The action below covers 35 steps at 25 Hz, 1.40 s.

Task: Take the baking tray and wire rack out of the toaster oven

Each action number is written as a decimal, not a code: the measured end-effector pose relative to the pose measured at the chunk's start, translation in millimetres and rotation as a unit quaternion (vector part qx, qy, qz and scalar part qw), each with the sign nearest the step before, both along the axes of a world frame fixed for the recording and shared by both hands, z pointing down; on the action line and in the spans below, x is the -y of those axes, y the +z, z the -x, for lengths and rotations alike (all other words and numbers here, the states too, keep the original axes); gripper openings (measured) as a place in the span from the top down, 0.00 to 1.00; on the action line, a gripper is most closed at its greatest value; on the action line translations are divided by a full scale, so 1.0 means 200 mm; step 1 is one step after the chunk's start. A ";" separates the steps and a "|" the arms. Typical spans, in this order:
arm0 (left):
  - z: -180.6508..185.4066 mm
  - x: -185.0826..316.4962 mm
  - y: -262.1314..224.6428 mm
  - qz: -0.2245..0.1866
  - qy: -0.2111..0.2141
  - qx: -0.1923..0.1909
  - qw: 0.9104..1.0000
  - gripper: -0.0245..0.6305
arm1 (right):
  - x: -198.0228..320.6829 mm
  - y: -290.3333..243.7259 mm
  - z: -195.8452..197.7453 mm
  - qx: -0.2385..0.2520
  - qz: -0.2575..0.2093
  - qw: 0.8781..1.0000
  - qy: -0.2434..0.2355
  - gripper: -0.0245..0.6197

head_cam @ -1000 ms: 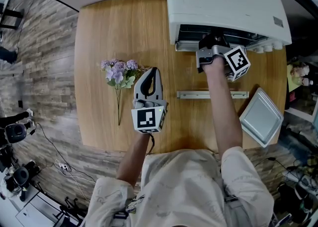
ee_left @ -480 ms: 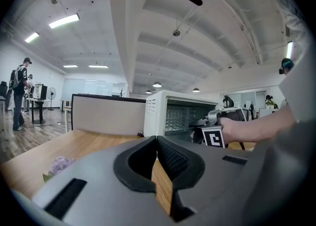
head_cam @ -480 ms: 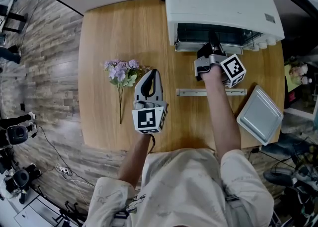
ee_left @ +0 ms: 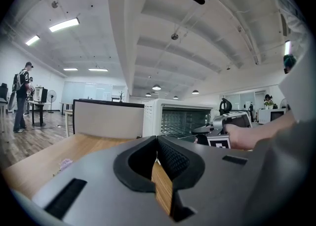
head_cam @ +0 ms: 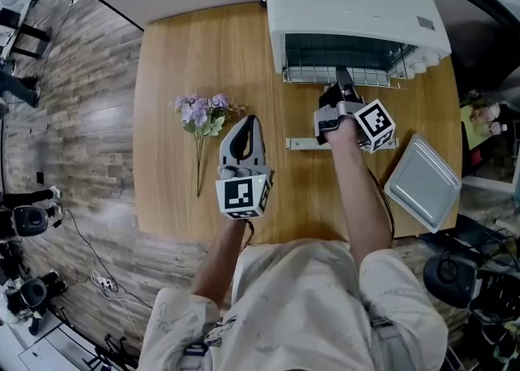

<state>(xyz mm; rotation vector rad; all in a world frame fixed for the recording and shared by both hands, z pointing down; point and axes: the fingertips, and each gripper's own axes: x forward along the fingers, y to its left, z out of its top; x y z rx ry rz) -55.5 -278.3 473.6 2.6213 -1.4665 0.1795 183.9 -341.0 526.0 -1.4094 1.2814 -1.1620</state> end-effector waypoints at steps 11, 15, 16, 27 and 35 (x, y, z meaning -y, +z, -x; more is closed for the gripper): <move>0.00 -0.18 -0.08 -0.016 -0.004 -0.003 1.000 0.94 | -0.23 -0.01 0.05 0.003 0.003 1.000 -0.011 0.92; 0.01 -0.25 -0.10 -0.019 -0.009 -0.005 1.000 0.94 | -0.31 -0.03 0.07 0.004 0.005 1.000 -0.019 0.92; 0.00 -0.27 -0.11 -0.020 -0.010 -0.006 1.000 0.94 | -0.33 -0.04 0.07 0.004 0.005 1.000 -0.020 0.92; 0.02 -0.51 -0.18 -0.031 -0.020 -0.010 0.999 0.94 | -0.57 -0.14 0.11 -0.012 -0.018 0.999 -0.041 0.93; 0.02 -0.71 -0.23 -0.042 -0.027 -0.011 0.999 0.94 | -0.78 -0.17 0.14 -0.031 -0.016 0.998 -0.058 0.93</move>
